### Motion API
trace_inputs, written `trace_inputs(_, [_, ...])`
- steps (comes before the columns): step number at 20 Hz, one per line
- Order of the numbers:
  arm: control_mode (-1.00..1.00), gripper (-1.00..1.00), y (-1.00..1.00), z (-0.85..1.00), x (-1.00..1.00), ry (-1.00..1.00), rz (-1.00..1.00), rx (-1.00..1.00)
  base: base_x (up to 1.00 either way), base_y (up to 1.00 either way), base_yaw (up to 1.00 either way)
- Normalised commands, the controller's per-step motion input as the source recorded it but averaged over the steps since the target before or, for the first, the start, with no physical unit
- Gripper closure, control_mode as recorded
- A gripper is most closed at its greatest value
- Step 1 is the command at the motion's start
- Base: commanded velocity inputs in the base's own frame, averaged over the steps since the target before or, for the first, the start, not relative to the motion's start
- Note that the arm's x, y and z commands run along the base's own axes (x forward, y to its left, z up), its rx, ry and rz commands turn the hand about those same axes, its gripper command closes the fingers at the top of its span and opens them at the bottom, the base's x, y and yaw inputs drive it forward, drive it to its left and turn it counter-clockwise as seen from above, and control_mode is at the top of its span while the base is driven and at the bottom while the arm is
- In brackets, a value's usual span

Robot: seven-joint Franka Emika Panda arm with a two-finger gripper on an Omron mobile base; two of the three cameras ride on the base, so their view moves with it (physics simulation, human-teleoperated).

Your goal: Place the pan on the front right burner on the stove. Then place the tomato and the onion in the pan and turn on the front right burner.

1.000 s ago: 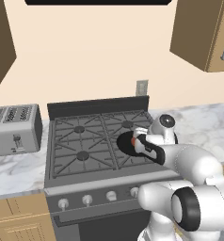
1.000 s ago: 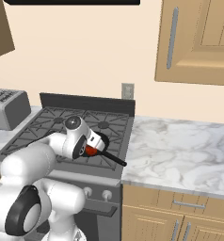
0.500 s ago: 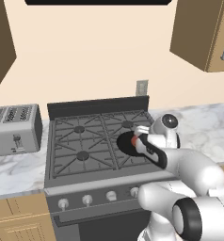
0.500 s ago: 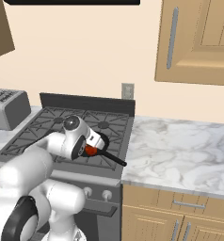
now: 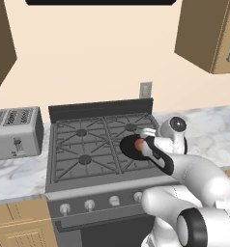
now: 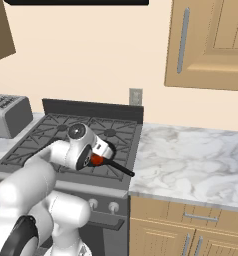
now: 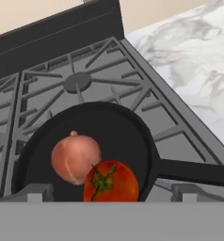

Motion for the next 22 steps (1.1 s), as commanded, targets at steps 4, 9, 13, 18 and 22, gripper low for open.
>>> trace_inputs(4, [-1.00, -1.00, -0.18, 0.00, -0.10, 0.00, 0.00, -0.01, 0.00, 0.00, 0.00])
trace_inputs(9, [-1.00, -1.00, -0.23, 0.00, -0.20, 0.00, 0.00, 0.00, 0.00, 0.00, 0.00])
trace_inputs(13, [-1.00, -1.00, -0.11, 0.00, -0.32, 0.00, 0.00, 0.00, 0.00, 0.00, 0.00])
trace_inputs(18, [-1.00, -1.00, -0.06, 0.02, -0.44, -0.04, 0.00, 0.00, 0.00, 0.00, 0.00])
trace_inputs(22, [-1.00, -1.00, 0.00, 0.08, -0.49, -0.09, 0.01, 0.00, 0.00, 0.00, 0.00])
